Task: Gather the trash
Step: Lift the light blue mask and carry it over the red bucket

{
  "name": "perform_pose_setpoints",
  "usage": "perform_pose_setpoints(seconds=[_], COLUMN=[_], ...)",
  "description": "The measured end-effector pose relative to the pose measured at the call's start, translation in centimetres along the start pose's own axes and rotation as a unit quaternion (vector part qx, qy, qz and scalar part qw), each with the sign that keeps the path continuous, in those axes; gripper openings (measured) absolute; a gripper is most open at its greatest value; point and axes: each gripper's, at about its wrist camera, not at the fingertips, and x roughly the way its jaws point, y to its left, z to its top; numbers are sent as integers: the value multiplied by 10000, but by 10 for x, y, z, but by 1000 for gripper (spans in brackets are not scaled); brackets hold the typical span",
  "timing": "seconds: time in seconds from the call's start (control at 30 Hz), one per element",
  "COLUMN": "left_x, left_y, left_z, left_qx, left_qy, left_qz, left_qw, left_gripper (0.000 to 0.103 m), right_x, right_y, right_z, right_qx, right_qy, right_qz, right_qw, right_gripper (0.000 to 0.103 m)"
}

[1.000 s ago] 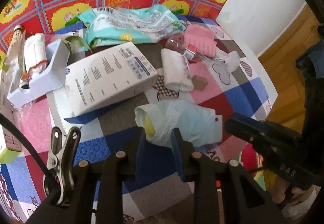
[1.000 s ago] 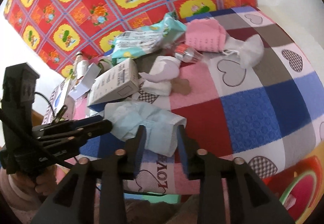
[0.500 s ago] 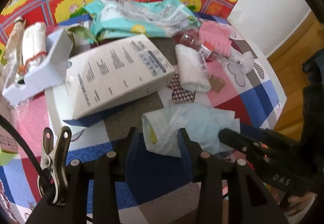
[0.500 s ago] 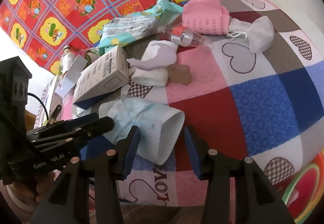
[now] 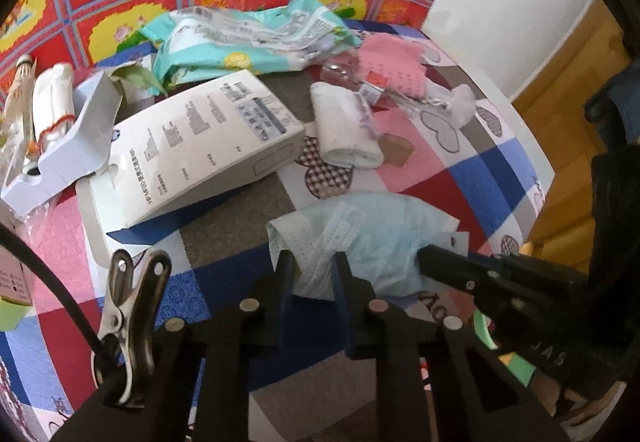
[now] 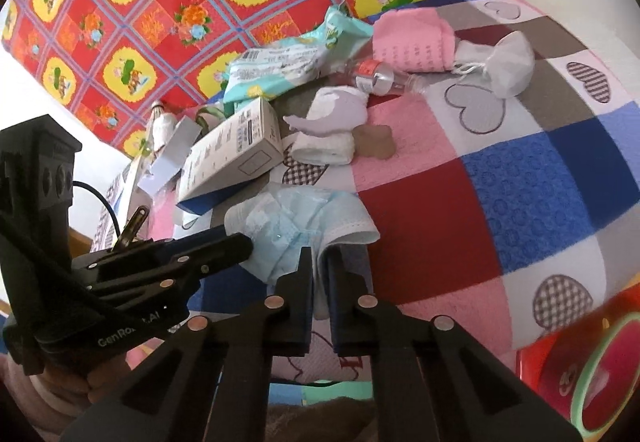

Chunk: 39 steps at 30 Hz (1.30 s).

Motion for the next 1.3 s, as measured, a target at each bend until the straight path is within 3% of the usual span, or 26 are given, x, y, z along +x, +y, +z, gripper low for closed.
perform_pose_setpoints(seconds=[0.23,0.63,1.03,1.3], left_x=[-12,-13,-6,8], left_y=[-16,-78,-158,-234], left_z=[-3,-10,-23,-46], left_qx=[226,939,1779,2454], left_qy=[-72,14,194,441], left_qz=[-215,-739,-1260,-1541], left_qw=[9995,9928,9758,9561], left_gripper=[18,18,18,18], right_x=[-29,-87,-151,-193], right_y=[-16,-52,-109,-157], right_z=[-13,-45,-101,-141], right_qx=[293,888,1687,2280], right_qy=[-309,-767,-1161,-1376], right_qz=[-164,-640,-1100,-1354], right_qw=[9990,9910,9726,9543], right_gripper=[9,9,9,9])
